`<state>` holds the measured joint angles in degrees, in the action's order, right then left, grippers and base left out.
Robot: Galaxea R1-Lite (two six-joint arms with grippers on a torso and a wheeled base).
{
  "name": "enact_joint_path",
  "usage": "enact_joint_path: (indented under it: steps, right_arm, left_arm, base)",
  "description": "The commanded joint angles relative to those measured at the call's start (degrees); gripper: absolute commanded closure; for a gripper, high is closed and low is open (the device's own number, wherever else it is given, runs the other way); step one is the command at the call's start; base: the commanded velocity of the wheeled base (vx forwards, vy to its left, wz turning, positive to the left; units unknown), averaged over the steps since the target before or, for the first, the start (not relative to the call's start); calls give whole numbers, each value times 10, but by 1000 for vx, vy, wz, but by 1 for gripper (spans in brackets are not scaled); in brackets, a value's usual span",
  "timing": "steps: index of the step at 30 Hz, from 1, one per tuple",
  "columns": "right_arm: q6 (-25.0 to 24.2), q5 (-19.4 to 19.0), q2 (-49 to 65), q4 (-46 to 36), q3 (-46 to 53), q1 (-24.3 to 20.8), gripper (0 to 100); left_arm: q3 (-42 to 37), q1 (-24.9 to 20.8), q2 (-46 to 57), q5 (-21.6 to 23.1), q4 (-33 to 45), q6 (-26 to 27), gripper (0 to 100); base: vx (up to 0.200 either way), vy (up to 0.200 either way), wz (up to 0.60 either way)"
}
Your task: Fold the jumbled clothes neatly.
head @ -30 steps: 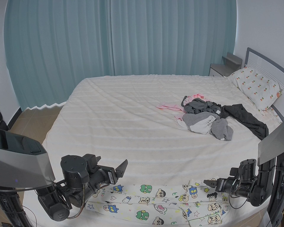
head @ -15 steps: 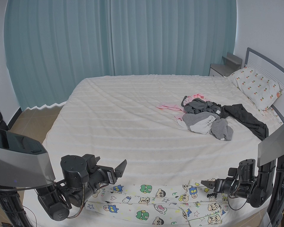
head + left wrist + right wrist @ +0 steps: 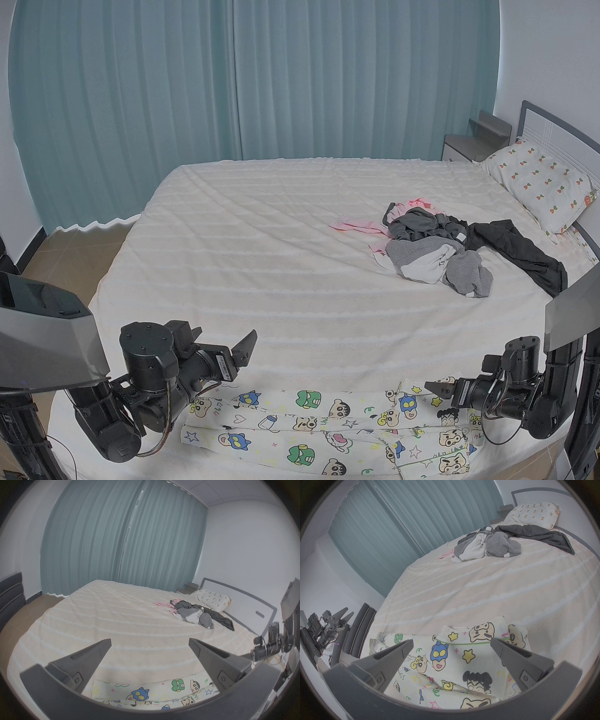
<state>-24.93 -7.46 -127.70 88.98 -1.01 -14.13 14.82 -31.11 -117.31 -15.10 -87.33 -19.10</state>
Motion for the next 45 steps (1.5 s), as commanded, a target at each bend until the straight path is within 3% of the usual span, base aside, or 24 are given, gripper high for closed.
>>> enact_joint_path:
  steps: [1,5,14,29,35,38,40,41,45]
  right_arm:
    - [0,0,1,7,5,-1,0]
    - [-2,1,-1,6,6,-13,0]
    - [-14,0,-4,6,6,-18,0]
    - [-26,1,-7,6,7,-26,0]
    - [-26,1,-14,6,7,-29,0]
    - [-26,3,-22,6,7,-34,0]
    - [-26,3,-22,6,7,-34,0]
    - [-26,10,-26,6,7,-34,0]
    - [-26,16,-34,6,7,-41,0]
  left_arm:
    - [3,20,13,-1,1,-12,0]
    - [-7,71,49,9,6,-6,0]
    - [-22,102,47,52,7,50,0]
    - [35,126,-100,79,7,22,0]
    - [33,207,-158,156,8,17,0]
    - [20,241,-155,226,8,-51,0]
    - [19,242,-155,229,8,-53,0]
    - [-8,251,-144,278,8,-79,0]
    - [-52,264,-144,360,5,-83,0]
  base:
    - [0,0,0]
    - [0,0,0]
    - [0,0,0]
    - [0,0,0]
    - [0,0,0]
    - [0,0,0]
    - [0,0,0]
    - [0,0,0]
    - [0,0,0]
